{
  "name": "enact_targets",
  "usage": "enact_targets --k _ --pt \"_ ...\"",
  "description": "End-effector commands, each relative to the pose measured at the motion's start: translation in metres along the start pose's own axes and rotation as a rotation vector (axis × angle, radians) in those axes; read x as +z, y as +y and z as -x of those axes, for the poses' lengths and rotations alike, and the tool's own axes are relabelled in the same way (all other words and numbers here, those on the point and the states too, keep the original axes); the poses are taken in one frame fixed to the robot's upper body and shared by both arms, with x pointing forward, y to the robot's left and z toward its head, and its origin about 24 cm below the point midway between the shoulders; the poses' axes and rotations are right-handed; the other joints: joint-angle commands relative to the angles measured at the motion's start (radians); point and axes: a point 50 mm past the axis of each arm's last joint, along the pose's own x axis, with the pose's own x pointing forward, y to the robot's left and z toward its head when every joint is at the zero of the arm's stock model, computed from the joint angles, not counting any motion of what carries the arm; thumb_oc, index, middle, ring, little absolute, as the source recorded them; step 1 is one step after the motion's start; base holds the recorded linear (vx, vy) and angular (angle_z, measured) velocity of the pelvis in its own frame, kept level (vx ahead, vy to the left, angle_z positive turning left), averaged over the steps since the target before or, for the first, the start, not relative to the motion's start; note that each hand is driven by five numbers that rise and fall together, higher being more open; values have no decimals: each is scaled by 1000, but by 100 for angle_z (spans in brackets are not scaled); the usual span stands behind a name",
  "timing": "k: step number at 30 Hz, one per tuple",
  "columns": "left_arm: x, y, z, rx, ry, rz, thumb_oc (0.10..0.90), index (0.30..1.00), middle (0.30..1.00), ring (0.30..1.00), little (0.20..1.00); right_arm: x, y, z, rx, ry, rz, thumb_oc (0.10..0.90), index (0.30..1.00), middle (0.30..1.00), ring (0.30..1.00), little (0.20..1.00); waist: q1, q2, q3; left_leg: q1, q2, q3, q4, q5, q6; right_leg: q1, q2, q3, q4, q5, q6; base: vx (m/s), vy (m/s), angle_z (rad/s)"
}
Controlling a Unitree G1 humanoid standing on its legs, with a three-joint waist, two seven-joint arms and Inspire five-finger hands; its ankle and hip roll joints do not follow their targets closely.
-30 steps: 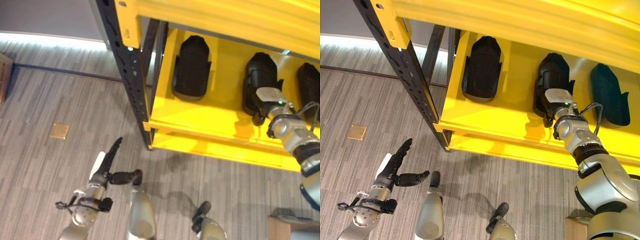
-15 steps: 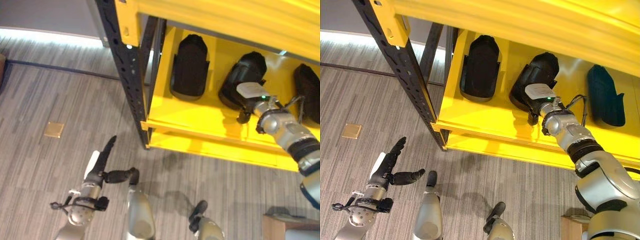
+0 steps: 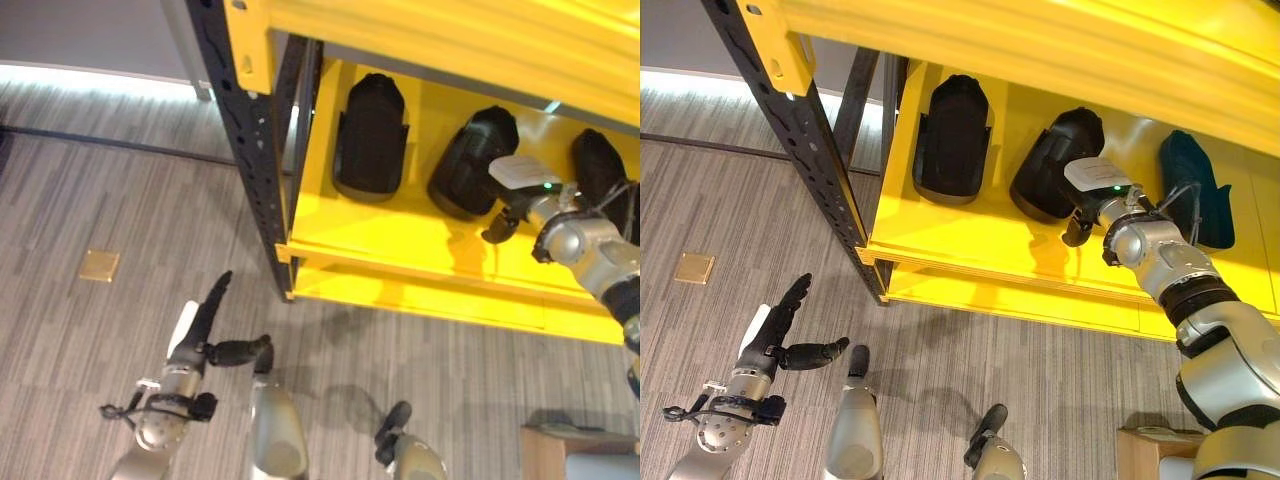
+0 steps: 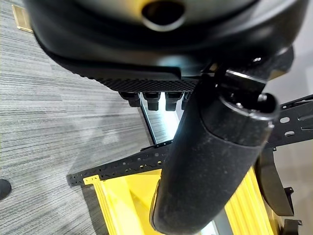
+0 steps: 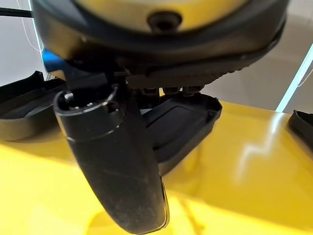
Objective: Move parts from the plastic box to the shelf.
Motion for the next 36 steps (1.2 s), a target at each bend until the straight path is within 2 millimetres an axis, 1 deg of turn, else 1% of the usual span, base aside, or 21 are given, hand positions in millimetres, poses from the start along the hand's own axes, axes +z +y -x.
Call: enact_targets --k 1,3,5,9,10,14,20,31,36 --pt "24 19 3 65 -146 -18 900 1000 1000 1000 1000 -9 -41 2 -135 18 -8 900 1000 1000 1000 1000 -4 -41 -74 -34 9 -3 -67 83 32 23 -6 38 81 -42 -1 0 0 0" --pt "24 18 3 67 -145 -19 900 1000 1000 1000 1000 -11 -36 4 -113 20 0 900 1000 1000 1000 1000 -6 -44 -76 -33 9 -3 -68 83 31 24 -4 39 78 -42 -2 0 0 0" --pt "23 18 4 68 -141 -25 900 1000 1000 1000 1000 -13 -26 7 -71 20 20 900 1000 1000 1000 1000 -9 -47 -78 -30 12 -2 -70 82 31 28 -2 36 77 -43 0 0 0 0" --pt "23 18 4 70 -141 -27 900 1000 1000 1000 1000 -14 -20 8 -51 22 23 900 1000 1000 1000 1000 -9 -48 -77 -28 12 -3 -70 81 31 30 0 38 77 -43 0 0 0 0" --pt "23 18 5 66 -139 -32 900 1000 1000 1000 1000 -14 -14 9 -21 18 38 900 1000 1000 1000 1000 -9 -50 -76 -28 13 -3 -69 81 31 30 1 37 76 -44 0 0 0 0" --pt "22 18 6 65 -136 -33 900 1000 1000 1000 1000 -15 -7 11 5 22 53 900 1000 1000 1000 1000 -7 -51 -73 -31 15 -5 -70 82 32 30 4 37 73 -43 0 0 0 0" --pt "21 19 8 68 -128 -39 900 1000 1000 1000 1000 -16 1 12 48 22 108 900 1000 1000 1000 1000 1 -57 -67 -29 16 -8 -70 78 31 36 7 34 71 -46 1 0 0 0" --pt "19 22 9 79 -120 -52 900 1000 1000 1000 1000 -14 2 13 77 -1 161 900 1000 1000 1000 1000 8 -67 -66 -35 13 -15 -73 82 33 36 10 26 67 -41 0 0 0 0" --pt "19 24 9 93 -120 -60 900 1000 1000 1000 1000 -18 4 16 108 -2 240 900 1000 1000 1000 1000 12 -75 -66 -34 14 -15 -74 80 32 41 11 24 65 -42 1 0 0 0"
